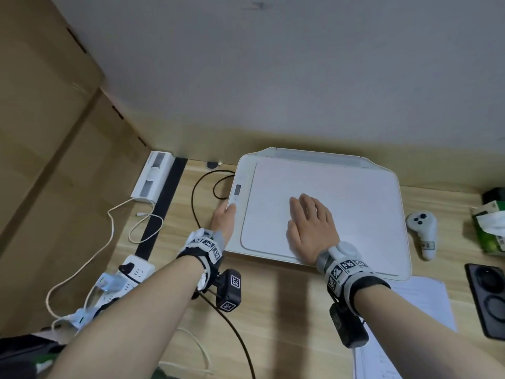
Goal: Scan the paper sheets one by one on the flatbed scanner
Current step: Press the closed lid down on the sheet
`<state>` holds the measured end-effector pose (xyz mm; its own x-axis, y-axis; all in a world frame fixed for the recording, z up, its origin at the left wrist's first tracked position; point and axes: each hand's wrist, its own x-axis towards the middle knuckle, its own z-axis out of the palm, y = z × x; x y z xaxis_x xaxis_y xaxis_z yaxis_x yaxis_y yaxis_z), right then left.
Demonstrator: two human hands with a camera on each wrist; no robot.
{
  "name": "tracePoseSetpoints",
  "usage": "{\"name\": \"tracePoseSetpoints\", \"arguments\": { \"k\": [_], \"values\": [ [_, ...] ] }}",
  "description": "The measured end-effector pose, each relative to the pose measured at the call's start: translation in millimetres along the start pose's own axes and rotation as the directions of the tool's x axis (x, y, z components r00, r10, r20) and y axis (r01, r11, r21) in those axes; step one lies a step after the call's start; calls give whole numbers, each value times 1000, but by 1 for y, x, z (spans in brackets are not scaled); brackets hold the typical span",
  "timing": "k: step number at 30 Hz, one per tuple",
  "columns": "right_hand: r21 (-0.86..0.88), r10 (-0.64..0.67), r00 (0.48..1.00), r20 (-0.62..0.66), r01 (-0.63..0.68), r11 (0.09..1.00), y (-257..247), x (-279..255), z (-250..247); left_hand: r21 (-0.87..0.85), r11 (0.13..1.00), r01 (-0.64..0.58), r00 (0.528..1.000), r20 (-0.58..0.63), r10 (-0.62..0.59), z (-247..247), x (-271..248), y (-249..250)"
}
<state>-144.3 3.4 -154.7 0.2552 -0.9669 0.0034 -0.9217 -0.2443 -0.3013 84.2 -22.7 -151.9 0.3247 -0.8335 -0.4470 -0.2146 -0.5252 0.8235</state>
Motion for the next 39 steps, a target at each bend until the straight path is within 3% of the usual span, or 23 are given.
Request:
{"name": "tracePoseSetpoints", "arguments": {
  "k": [7, 20, 25, 30, 32, 35, 37, 39],
  "values": [
    [-9, 0, 1000, -17, 0, 1000, 0, 1, 0, -61, 995, 84, 996, -10, -85, 3, 5, 0],
    [7, -4, 999, -43, 5, 1000, 1, 2, 1, -56, 994, 95, 995, 1, -95, 1, 7, -3],
    [-11, 12, 1000, 22, -11, 1000, 1, -1, -1, -29, 996, 80, 997, 28, -79, 0, 1, 1],
    [-31, -13, 992, 126, 17, 999, 6, -18, -10, -5, 980, 198, 979, 42, -198, -11, 6, 28],
    [-28, -58, 984, 168, 64, 998, 14, -23, -25, 93, 988, 124, 990, 62, -130, -11, 9, 41],
    [-57, -11, 988, 155, 20, 998, 23, -41, -48, 274, 953, -131, 990, 86, 111, -8, -1, 55],
    [-69, 64, 981, 185, -52, 996, 35, -47, -52, 384, 870, -310, 950, 151, 272, -1, -9, 64],
    [-100, 147, 967, 209, -128, 987, 40, -58, -57, 448, 758, -473, 872, 360, 331, 5, -23, 68]
  ]
}}
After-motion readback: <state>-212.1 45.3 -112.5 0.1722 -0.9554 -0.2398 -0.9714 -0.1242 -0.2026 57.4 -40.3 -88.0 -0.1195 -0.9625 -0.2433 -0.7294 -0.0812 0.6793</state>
